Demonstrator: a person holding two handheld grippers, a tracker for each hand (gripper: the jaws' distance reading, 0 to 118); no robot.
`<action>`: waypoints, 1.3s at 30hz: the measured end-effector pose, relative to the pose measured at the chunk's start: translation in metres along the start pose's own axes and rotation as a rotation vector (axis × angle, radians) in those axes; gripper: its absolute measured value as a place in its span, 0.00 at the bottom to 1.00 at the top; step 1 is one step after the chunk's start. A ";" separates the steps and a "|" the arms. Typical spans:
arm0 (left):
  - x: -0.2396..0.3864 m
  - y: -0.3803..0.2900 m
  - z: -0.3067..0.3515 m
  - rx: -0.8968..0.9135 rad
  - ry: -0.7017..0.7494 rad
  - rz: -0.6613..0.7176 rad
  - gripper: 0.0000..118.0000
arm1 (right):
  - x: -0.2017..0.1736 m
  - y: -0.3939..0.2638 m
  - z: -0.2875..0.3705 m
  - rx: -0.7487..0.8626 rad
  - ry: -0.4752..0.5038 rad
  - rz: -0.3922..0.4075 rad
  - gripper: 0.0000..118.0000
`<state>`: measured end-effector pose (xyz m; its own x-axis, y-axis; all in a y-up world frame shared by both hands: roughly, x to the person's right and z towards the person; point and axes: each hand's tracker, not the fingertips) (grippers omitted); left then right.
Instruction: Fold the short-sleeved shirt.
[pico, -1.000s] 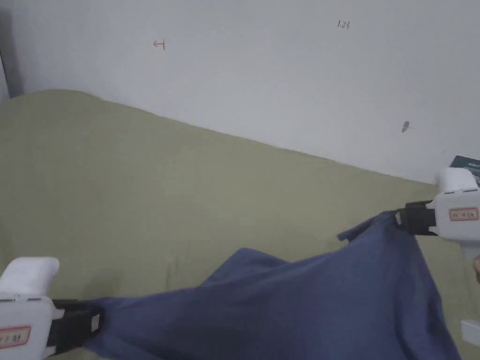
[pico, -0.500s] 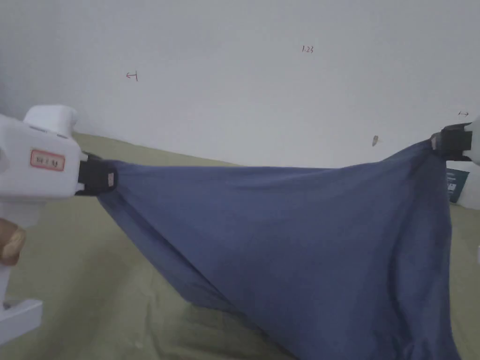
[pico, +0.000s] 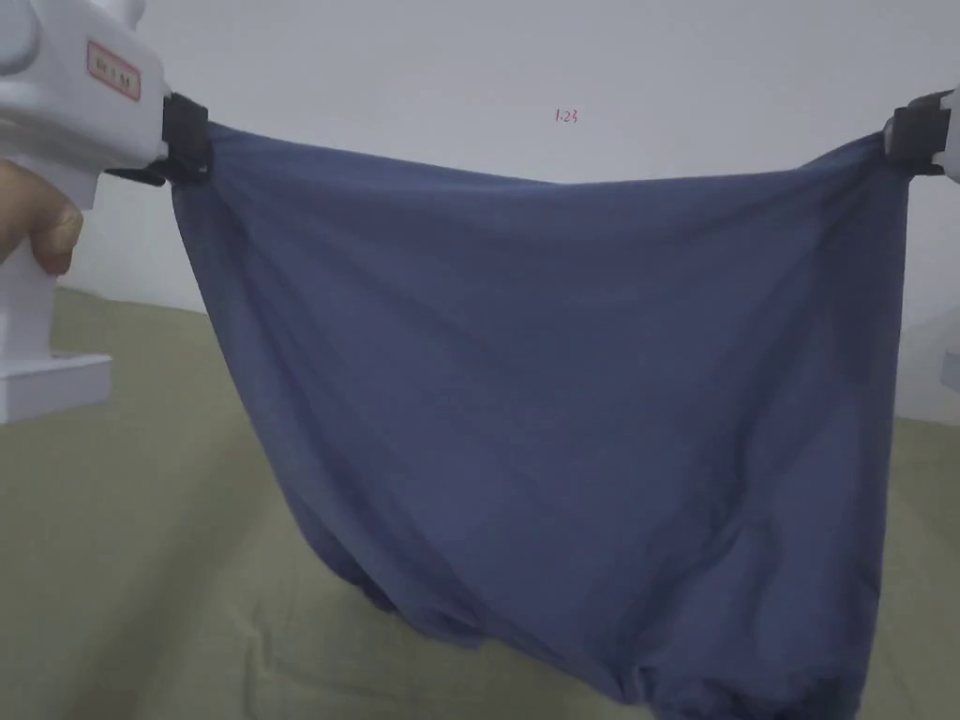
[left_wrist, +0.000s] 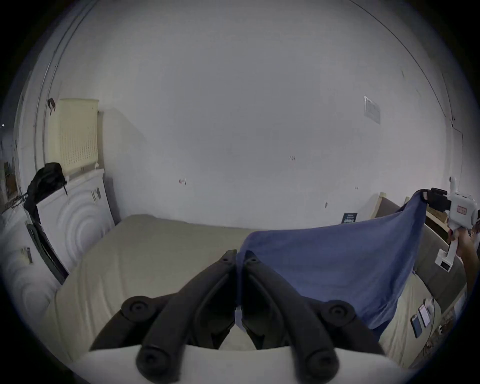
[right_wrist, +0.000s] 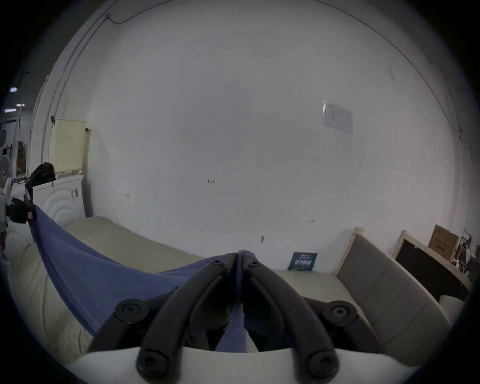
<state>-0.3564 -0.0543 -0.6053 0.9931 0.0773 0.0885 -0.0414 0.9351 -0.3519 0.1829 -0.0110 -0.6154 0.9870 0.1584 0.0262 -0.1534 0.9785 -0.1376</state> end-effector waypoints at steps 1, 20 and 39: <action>0.002 0.005 -0.001 0.012 0.012 -0.003 0.03 | 0.000 0.004 -0.001 0.012 -0.006 -0.006 0.08; 0.007 0.054 0.000 0.124 0.082 -0.023 0.03 | -0.002 0.054 0.000 0.137 -0.033 -0.026 0.08; 0.017 -0.061 0.009 -0.021 -0.002 -0.067 0.03 | -0.003 -0.082 0.060 -0.046 -0.028 -0.065 0.08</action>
<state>-0.3382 -0.1066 -0.5746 0.9933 0.0153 0.1144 0.0276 0.9309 -0.3642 0.1894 -0.0842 -0.5452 0.9931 0.0987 0.0637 -0.0859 0.9799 -0.1800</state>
